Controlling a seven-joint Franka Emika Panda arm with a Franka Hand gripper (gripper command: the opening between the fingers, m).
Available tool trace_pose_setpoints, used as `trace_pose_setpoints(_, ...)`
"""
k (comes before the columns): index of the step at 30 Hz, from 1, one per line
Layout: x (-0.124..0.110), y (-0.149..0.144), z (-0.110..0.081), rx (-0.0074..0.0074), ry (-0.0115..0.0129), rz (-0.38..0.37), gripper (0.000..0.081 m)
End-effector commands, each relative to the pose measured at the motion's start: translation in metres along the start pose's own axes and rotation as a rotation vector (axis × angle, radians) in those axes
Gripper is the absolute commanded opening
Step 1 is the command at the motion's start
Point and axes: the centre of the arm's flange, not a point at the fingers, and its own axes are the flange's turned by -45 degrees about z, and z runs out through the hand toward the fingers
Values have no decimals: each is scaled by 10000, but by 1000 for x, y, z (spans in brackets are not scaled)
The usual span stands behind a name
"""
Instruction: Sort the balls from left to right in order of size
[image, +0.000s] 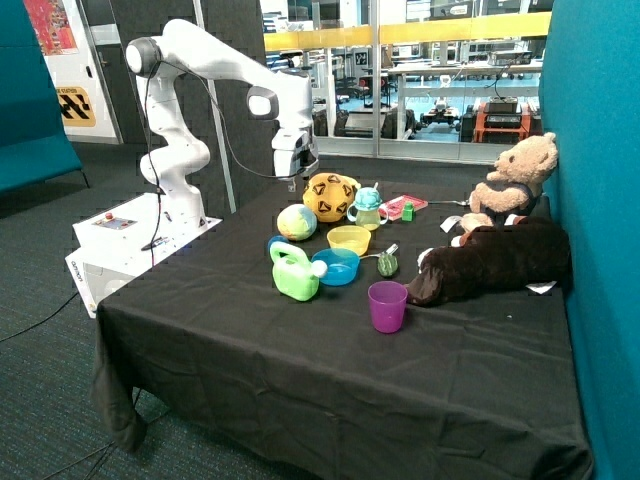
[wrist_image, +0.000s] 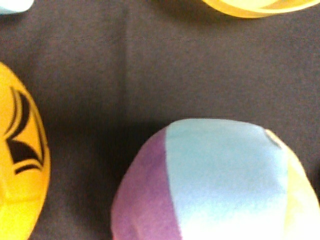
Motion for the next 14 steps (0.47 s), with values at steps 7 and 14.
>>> trace_pose_setpoints(7, -4, -12, -6, 31, 37, -433, 736)
trace_pose_setpoints(14, -6, -7, -7, 30, 37, -767, 738)
